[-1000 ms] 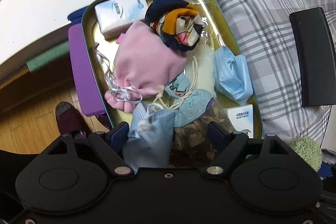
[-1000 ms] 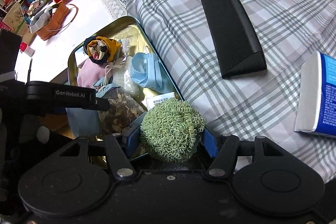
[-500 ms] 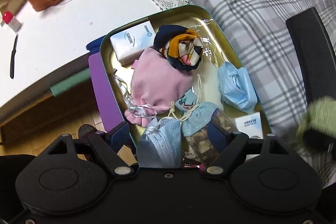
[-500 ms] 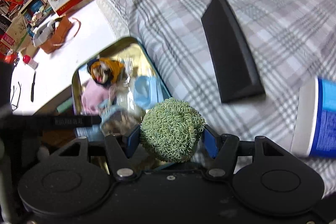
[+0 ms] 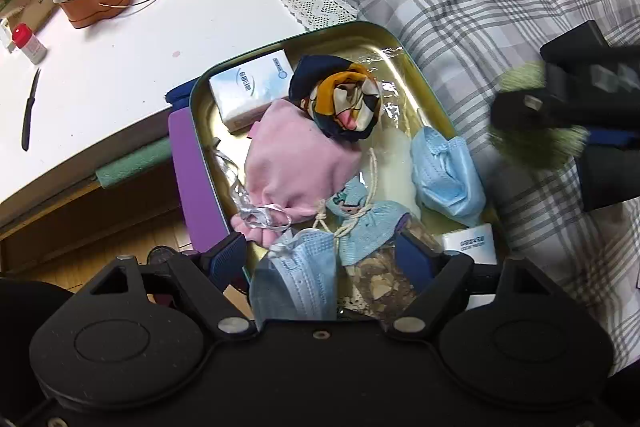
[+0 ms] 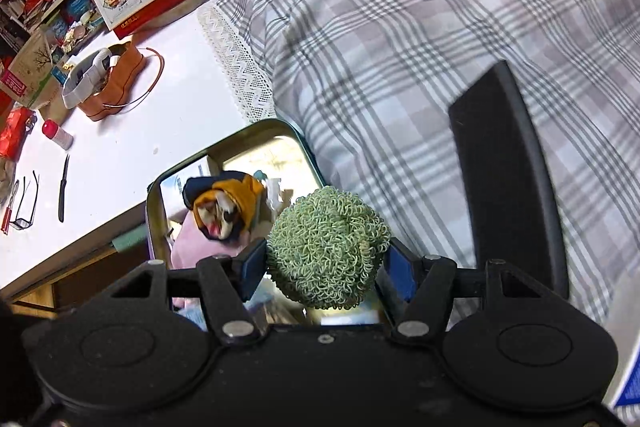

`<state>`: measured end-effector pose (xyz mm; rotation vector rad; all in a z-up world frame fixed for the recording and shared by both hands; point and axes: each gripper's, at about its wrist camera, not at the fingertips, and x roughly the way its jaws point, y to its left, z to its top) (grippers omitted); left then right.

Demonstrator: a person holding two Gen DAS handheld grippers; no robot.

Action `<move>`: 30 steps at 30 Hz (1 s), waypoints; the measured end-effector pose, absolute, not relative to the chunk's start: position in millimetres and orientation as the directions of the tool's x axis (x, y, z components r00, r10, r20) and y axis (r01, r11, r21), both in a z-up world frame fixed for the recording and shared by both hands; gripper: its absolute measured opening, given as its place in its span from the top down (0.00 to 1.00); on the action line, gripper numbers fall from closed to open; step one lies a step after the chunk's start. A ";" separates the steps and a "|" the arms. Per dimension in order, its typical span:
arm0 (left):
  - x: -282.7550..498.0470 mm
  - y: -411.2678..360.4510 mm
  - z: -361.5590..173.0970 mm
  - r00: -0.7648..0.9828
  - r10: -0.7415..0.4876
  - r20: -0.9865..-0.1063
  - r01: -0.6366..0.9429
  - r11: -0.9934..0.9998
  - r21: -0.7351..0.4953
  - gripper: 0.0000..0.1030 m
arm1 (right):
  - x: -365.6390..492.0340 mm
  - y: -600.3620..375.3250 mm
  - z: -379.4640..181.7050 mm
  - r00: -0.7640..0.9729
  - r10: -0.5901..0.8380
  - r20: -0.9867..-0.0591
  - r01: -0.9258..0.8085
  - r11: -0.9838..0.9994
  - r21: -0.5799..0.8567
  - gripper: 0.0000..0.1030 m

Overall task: Organize soft objects
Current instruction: 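Lower the blue mask into the tray and open the left tool, then lower the green ball into the tray and open the right tool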

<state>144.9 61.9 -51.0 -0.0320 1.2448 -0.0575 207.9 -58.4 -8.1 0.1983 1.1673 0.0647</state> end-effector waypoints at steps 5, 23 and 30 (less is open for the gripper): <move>146.7 65.8 -50.5 0.320 -0.082 -0.944 0.008 0.996 -0.084 0.25 | 231.2 -41.4 -19.4 0.364 0.148 -0.919 0.036 0.984 0.173 0.39; 149.1 66.2 -47.9 0.320 -0.104 -0.942 0.000 0.994 -0.110 0.25 | 248.8 -19.8 -21.0 0.387 0.134 -0.912 -0.013 0.990 0.141 0.29; 149.0 67.4 -46.6 0.330 -0.086 -0.940 -0.008 0.996 -0.094 0.25 | 236.2 -27.9 -11.2 0.420 0.099 -0.902 0.002 0.994 0.110 0.29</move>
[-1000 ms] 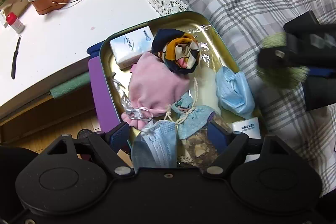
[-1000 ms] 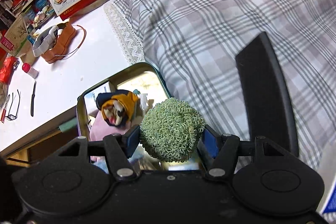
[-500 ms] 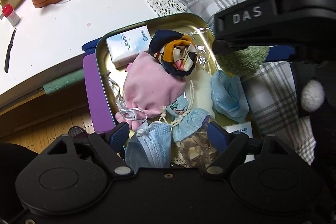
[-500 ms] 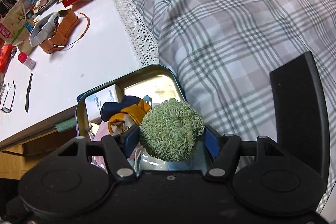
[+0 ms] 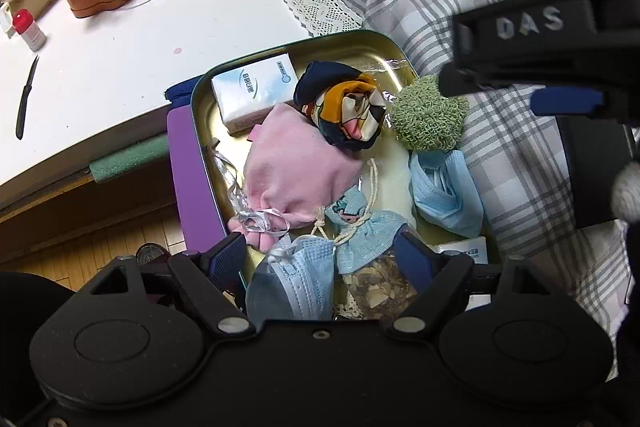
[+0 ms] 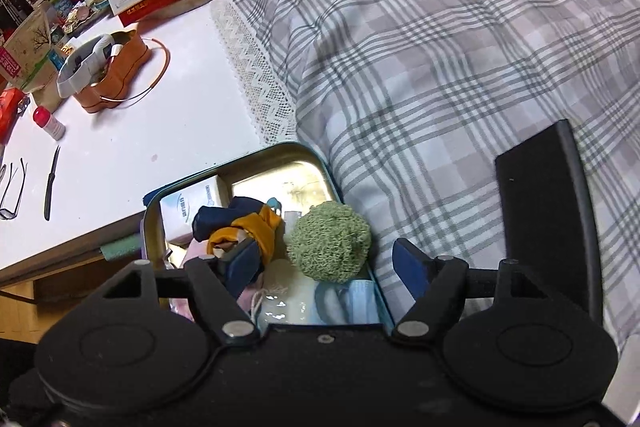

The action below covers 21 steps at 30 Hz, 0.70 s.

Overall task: Organize soft objects
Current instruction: 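Lower the green ball into the tray and open the right tool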

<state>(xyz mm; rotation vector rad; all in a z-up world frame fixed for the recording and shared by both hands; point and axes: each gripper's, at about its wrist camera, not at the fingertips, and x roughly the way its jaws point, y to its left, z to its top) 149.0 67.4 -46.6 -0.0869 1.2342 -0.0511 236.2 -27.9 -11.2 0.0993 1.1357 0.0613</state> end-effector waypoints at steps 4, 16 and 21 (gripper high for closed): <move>148.6 66.8 -45.4 0.341 -0.073 -0.937 -0.006 0.997 -0.080 0.25 | 225.9 -36.4 -9.3 0.429 0.080 -0.900 0.019 0.995 0.098 0.29; 134.1 63.5 -41.1 0.392 -0.014 -0.920 -0.010 1.000 -0.020 0.25 | 173.1 -58.1 -15.0 0.424 -0.035 -0.905 0.089 0.996 0.003 0.29; 119.1 53.5 -39.6 0.420 0.010 -0.907 -0.014 1.000 0.005 0.25 | 144.7 -63.3 -18.3 0.418 -0.065 -0.906 0.104 0.994 -0.023 0.29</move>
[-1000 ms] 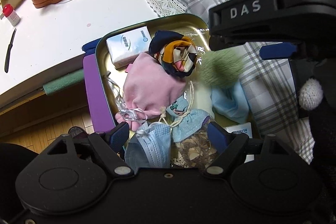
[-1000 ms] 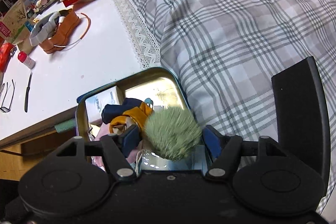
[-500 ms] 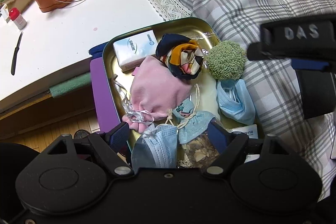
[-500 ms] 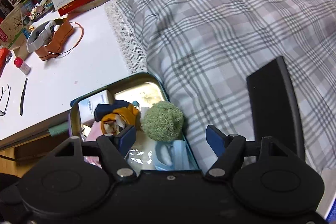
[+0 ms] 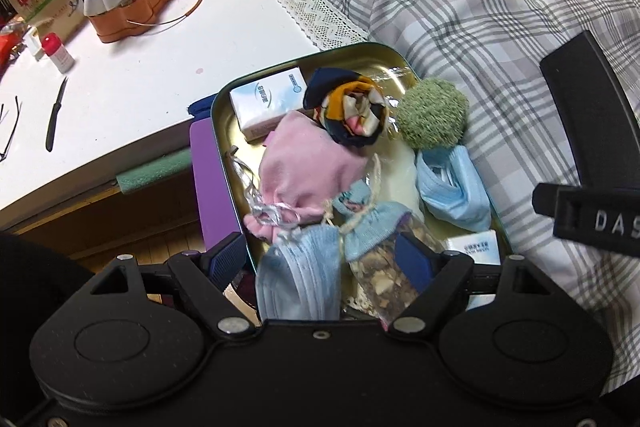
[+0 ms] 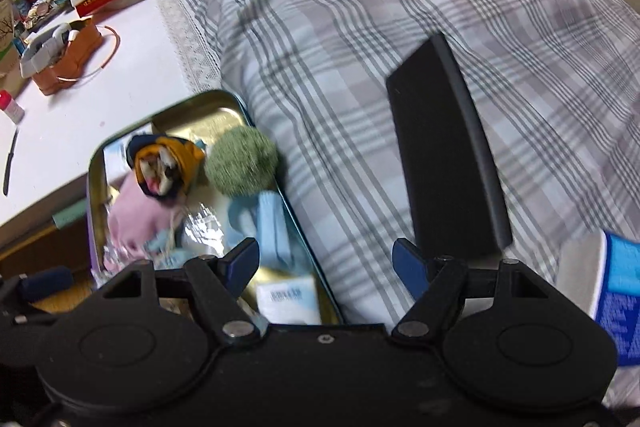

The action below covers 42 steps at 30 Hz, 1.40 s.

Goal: Organize soft objects

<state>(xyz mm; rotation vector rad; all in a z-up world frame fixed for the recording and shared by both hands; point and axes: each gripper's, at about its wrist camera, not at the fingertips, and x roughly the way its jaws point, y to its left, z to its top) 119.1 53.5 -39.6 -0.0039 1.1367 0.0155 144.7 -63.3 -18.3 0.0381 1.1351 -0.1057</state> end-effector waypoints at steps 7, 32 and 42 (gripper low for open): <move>96.9 39.4 -38.1 0.415 0.008 -0.910 -0.003 1.000 0.007 0.25 | 109.0 -69.3 -15.4 0.427 -0.082 -0.900 0.112 0.993 -0.037 0.29; 36.0 23.3 -16.8 0.467 0.037 -0.884 0.006 0.999 0.045 0.21 | 24.0 -87.0 -5.5 0.464 -0.109 -0.879 0.179 0.984 -0.028 0.29; 17.9 19.5 -14.3 0.467 0.028 -0.884 0.018 0.999 0.041 0.20 | -0.8 -86.9 0.9 0.485 -0.119 -0.866 0.185 0.982 -0.031 0.29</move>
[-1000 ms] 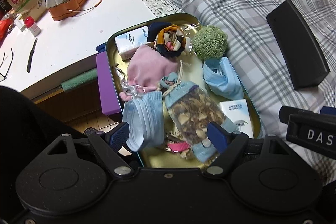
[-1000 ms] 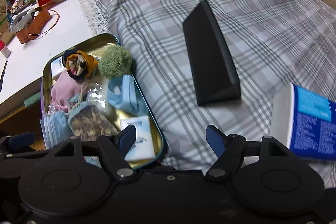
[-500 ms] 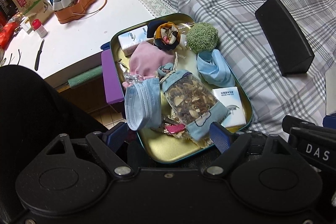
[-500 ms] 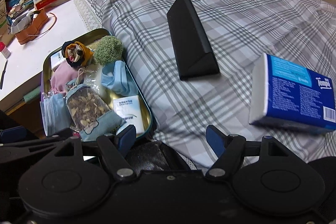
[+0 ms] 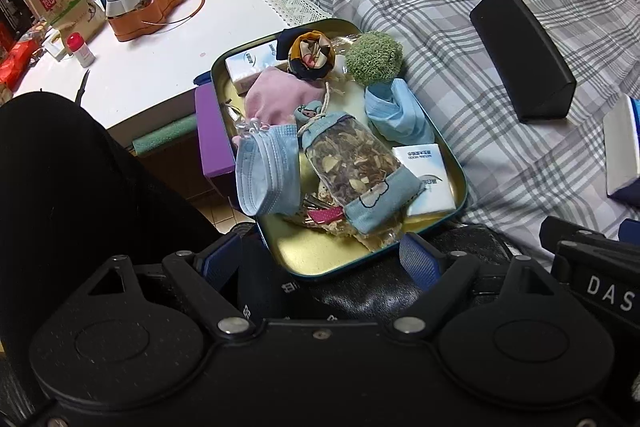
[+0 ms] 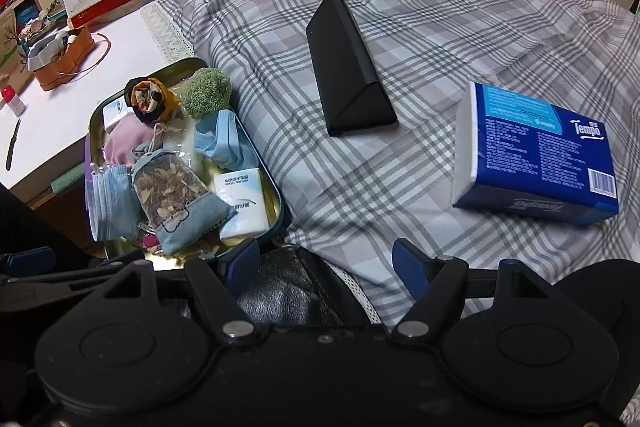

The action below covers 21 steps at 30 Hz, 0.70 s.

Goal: Organize soft objects

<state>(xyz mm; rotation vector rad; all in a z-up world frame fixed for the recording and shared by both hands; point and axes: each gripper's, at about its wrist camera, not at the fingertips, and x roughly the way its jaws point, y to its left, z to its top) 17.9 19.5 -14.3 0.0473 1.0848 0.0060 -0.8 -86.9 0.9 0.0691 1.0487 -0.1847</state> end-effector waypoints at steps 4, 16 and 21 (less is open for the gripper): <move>13.0 21.8 -10.8 0.479 0.020 -0.878 0.015 0.999 0.031 0.20 | -7.1 -85.4 4.3 0.494 -0.123 -0.861 0.184 0.982 -0.035 0.29; 11.4 26.9 -8.5 0.489 0.003 -0.872 0.007 1.000 0.007 0.20 | -9.7 -82.3 5.5 0.497 -0.127 -0.859 0.171 0.984 -0.047 0.29; 12.0 26.4 -11.0 0.482 0.002 -0.876 0.005 1.000 0.006 0.20 | -8.9 -81.6 1.8 0.488 -0.127 -0.864 0.166 0.985 -0.051 0.29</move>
